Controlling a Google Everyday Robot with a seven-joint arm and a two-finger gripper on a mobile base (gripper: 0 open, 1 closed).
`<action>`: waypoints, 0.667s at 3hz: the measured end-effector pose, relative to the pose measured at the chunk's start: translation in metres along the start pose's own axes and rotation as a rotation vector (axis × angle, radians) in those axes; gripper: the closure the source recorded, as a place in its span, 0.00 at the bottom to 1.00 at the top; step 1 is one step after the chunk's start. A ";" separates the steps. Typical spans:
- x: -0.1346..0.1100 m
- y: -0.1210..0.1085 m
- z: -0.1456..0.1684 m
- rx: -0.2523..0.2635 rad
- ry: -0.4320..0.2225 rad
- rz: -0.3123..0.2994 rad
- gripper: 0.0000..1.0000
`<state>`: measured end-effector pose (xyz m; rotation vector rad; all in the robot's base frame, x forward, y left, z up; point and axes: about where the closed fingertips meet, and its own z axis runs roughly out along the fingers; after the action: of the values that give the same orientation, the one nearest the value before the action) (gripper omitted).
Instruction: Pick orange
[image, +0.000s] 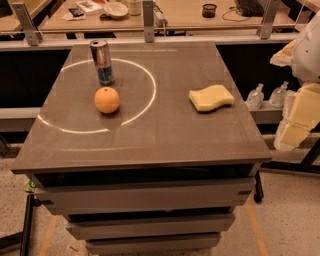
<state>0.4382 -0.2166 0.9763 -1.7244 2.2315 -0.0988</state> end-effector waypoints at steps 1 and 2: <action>0.000 0.000 0.000 0.000 0.000 0.000 0.00; 0.013 0.004 0.025 0.002 -0.018 -0.012 0.00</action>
Offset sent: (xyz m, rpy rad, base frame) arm 0.0022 -0.0417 -0.1530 0.0733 -0.0293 0.0854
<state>0.4385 -0.2240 0.9494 -1.7306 2.2076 -0.0879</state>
